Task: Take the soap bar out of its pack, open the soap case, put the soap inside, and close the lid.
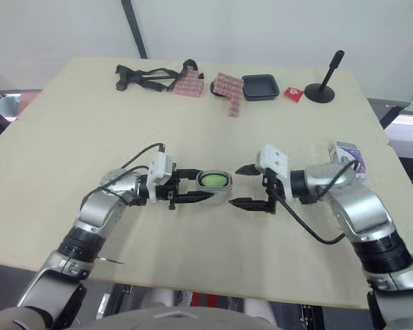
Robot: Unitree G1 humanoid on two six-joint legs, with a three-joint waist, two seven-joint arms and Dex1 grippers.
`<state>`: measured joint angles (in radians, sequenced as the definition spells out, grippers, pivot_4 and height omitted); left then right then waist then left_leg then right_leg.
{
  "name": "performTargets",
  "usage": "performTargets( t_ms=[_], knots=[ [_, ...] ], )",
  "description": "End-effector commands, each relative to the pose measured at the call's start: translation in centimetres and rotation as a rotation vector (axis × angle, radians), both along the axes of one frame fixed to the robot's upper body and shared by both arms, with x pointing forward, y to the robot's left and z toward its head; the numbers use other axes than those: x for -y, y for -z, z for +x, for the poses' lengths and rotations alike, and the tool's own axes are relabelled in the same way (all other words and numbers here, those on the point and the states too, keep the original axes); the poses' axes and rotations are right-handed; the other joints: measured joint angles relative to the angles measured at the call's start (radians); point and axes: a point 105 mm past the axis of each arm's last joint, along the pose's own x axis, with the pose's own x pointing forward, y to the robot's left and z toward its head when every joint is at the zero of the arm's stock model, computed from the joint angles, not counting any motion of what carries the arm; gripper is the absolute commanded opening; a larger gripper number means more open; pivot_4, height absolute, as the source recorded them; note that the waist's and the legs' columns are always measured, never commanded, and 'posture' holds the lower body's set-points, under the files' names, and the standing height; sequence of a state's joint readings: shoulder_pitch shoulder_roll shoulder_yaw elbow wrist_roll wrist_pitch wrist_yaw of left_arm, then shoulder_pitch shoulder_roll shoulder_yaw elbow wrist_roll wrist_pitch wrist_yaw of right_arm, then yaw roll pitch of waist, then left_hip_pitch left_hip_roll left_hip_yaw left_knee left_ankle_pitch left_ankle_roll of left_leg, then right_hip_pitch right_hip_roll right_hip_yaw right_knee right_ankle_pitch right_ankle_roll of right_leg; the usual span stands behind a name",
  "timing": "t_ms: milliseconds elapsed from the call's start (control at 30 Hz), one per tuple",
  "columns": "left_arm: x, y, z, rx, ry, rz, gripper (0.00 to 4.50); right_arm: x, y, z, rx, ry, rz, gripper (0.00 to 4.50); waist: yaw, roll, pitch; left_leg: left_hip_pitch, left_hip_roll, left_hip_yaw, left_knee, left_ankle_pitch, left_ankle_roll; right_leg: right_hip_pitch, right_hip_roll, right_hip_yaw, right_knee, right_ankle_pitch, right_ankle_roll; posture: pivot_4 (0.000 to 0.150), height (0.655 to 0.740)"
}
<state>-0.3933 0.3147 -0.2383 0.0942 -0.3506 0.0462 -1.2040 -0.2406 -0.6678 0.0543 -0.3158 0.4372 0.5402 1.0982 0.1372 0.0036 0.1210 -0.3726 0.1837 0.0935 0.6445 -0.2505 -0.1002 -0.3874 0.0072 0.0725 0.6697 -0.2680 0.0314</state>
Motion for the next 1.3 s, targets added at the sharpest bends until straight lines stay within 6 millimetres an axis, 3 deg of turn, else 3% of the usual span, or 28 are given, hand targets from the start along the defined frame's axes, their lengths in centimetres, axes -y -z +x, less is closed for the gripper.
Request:
performTargets(
  t_ms=[33, 200, 533, 767, 933, 1067, 1300],
  knots=[
    [-0.3, -0.4, 0.0, 0.034, -0.002, -0.034, 1.89, 1.3, -0.8, 0.0, 0.093, 0.090, 0.143, 4.45, -0.002, 0.000, 0.000, 0.000, 0.000, 0.000, 0.000, 0.000, 0.000, 0.000, 0.000, 0.000, 0.000, 0.000, 0.000, 0.150, 0.7400],
    [-0.3, 0.0, 0.0, 0.030, -0.001, -0.036, 1.89, 3.1, 1.0, -1.1, 0.150, 0.204, 0.215, 4.45, -0.004, 0.000, 0.000, 0.000, 0.000, 0.000, 0.000, 0.000, 0.000, 0.000, -0.001, 0.000, 0.000, 0.000, 0.000, 0.150, 0.7400],
    [0.1, 0.4, -0.4, -0.035, 0.053, -0.038, 1.89, 5.3, 3.4, -1.8, 0.154, 0.308, 0.171, 4.45, -0.020, 0.000, 0.000, 0.000, -0.001, 0.000, 0.000, 0.000, 0.000, 0.000, -0.002, -0.001, -0.001, 0.000, 0.000, 0.150, 0.7400],
    [0.4, 0.8, -0.3, -0.005, 0.078, -0.032, 1.89, 9.8, 1.8, -1.5, 0.174, 0.378, 0.057, 4.45, -0.020, 0.000, 0.000, 0.000, -0.002, 0.000, 0.000, 0.000, 0.001, 0.001, -0.002, -0.001, -0.002, 0.000, 0.000, 0.150, 0.7400],
    [0.4, 0.8, -0.2, 0.001, 0.081, -0.032, 1.89, 13.9, 1.4, -3.0, 0.118, 0.434, -0.052, 4.45, -0.011, 0.000, 0.000, 0.000, -0.001, -0.001, 0.000, -0.001, 0.002, 0.003, -0.002, -0.002, -0.004, 0.000, 0.000, 0.150, 0.7400],
    [0.6, 0.7, -0.1, 0.006, 0.074, -0.033, 1.89, 17.5, 1.5, -3.7, 0.155, 0.581, -0.075, 4.45, -0.010, 0.000, 0.000, 0.000, -0.002, -0.001, 0.000, -0.001, 0.003, 0.004, -0.003, -0.002, -0.005, 0.000, 0.000, 0.150, 0.7400],
    [0.8, 0.4, -0.1, 0.013, 0.078, -0.038, 1.89, 21.3, 2.8, -5.4, 0.118, 0.725, -0.097, 4.45, -0.016, 0.000, 0.000, 0.001, -0.002, -0.001, 0.000, -0.001, 0.003, 0.004, -0.003, -0.002, -0.006, 0.000, 0.000, 0.150, 0.7400]
  ],
)
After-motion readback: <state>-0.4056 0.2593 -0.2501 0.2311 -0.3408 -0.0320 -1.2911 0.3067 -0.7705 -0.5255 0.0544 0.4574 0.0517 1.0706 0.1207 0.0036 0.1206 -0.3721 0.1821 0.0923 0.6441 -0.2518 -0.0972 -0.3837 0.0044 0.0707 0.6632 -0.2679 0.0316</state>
